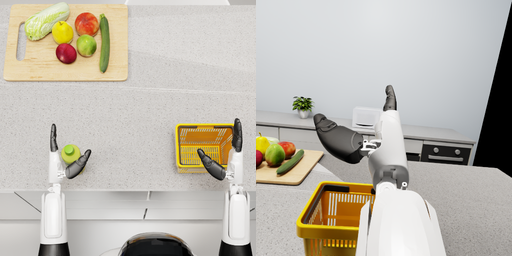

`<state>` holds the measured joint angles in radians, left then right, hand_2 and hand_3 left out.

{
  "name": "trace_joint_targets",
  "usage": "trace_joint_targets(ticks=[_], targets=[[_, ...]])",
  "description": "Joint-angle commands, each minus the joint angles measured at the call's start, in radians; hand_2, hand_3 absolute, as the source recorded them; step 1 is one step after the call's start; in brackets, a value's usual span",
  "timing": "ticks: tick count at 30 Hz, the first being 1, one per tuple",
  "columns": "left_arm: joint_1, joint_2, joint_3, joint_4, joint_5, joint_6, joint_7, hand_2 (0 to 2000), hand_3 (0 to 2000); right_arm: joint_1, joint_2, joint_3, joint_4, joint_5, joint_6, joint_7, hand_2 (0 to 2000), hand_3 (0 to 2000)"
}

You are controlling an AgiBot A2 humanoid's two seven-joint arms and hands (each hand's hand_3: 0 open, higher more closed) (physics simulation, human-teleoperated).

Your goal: Pick up the green tea and place it into the yellow basket

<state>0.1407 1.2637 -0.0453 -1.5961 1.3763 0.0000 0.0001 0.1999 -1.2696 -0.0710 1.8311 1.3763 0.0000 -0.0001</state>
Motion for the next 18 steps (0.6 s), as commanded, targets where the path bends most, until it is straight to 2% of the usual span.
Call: trace_joint_targets(ticks=[1, 9, 14, 15, 16, 18], targets=[[0.002, 0.002, 0.018, 0.140, 0.001, 0.000, 0.000, 0, 0, 0.008, -0.002, 0.006, 0.021, 0.001, 0.000, 0.000, 0, 0], [0.057, 0.027, 0.060, 0.404, 0.003, 0.000, 0.000, 0, 0, 0.021, -0.015, 0.038, 0.023, 0.003, 0.000, 0.000, 0, 0], [0.147, 0.049, 0.056, 0.555, 0.003, -0.005, -0.001, 0, 0, 0.011, -0.023, 0.045, 0.025, 0.003, 0.000, 0.000, 0, 0], [0.151, 0.052, 0.057, 0.559, 0.003, -0.005, -0.001, 1361, 327, 0.007, -0.024, 0.049, 0.037, 0.003, 0.000, 0.000, 0, 0], [0.138, 0.053, 0.048, 0.528, 0.002, -0.022, -0.002, 2000, 653, 0.000, -0.025, 0.050, 0.032, 0.003, 0.000, 0.000, 0, 0], [0.147, 0.058, 0.056, 0.539, 0.002, -0.017, -0.002, 2000, 1307, 0.001, -0.029, 0.064, 0.035, 0.003, 0.000, 0.000, 0, 0]])
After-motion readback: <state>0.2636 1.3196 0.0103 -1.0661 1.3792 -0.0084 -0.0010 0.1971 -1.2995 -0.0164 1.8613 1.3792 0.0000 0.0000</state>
